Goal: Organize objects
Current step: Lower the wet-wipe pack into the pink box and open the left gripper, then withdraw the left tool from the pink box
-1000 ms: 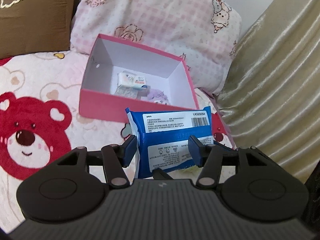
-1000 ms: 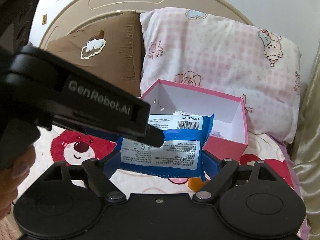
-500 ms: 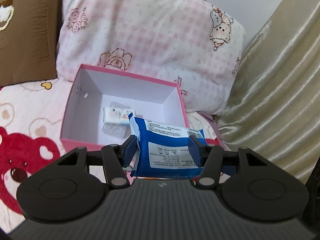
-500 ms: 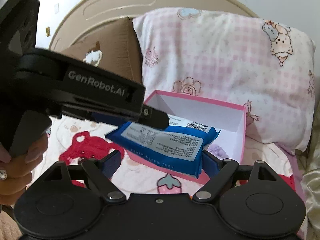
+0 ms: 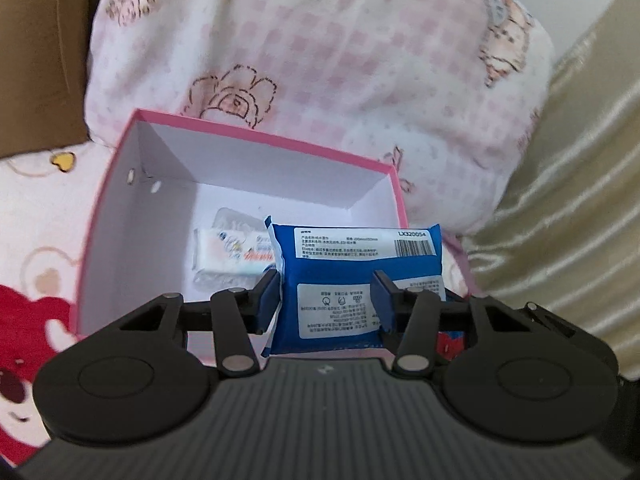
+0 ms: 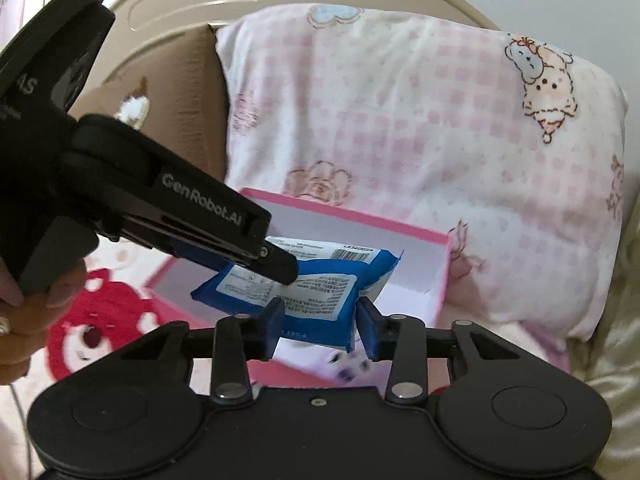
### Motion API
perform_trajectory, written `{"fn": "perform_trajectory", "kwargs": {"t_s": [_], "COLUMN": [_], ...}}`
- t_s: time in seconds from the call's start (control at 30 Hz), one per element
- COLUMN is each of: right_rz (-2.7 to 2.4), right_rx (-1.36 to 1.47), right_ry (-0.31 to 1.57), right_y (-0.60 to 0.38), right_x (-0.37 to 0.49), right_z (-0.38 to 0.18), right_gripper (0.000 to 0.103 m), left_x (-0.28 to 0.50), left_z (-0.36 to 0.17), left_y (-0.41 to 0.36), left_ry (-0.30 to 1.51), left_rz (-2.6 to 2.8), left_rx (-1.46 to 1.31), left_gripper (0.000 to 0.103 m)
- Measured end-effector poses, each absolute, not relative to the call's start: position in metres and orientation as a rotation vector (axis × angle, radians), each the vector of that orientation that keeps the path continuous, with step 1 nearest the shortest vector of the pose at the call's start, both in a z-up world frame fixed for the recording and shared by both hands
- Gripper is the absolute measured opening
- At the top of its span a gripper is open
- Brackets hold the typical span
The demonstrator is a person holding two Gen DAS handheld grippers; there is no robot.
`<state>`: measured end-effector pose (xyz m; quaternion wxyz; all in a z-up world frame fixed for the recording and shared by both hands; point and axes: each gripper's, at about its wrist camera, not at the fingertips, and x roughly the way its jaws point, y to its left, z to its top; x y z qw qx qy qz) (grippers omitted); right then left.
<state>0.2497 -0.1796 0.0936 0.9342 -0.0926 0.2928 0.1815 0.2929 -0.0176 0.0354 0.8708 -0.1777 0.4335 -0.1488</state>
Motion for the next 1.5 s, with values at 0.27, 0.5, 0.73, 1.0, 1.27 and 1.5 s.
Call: {"fn": "perform_trajectory", "kwargs": {"t_s": [0.27, 0.5, 0.73, 1.0, 1.27, 1.5], "right_rz": [0.378, 0.34, 0.391, 0.463, 0.428, 0.46], "right_rx": [-0.274, -0.407, -0.499, -0.571, -0.234, -0.152], "right_ry": [0.593, 0.608, 0.631, 0.657, 0.766, 0.822], "right_y": [-0.195, -0.186, -0.179, -0.15, -0.197, -0.208], "right_x": [0.307, 0.333, 0.341, 0.323, 0.33, 0.308], "right_z": [0.08, 0.072, 0.058, 0.029, 0.042, 0.058], "right_gripper": [0.04, 0.038, 0.029, 0.022, 0.022, 0.025], "left_x": [0.355, 0.388, 0.392, 0.385, 0.359, 0.323], "left_z": [0.011, -0.031, -0.047, -0.041, -0.019, 0.006], "left_y": [-0.037, -0.03, -0.042, -0.038, -0.032, -0.046], "left_ry": [0.951, 1.006, 1.026, 1.013, 1.022, 1.055], "left_rz": [-0.268, -0.258, -0.285, -0.289, -0.282, -0.264], "left_rx": [-0.458, -0.695, -0.661, -0.554, -0.324, -0.185], "left_gripper": [0.047, 0.047, 0.046, 0.037, 0.037, 0.041]}}
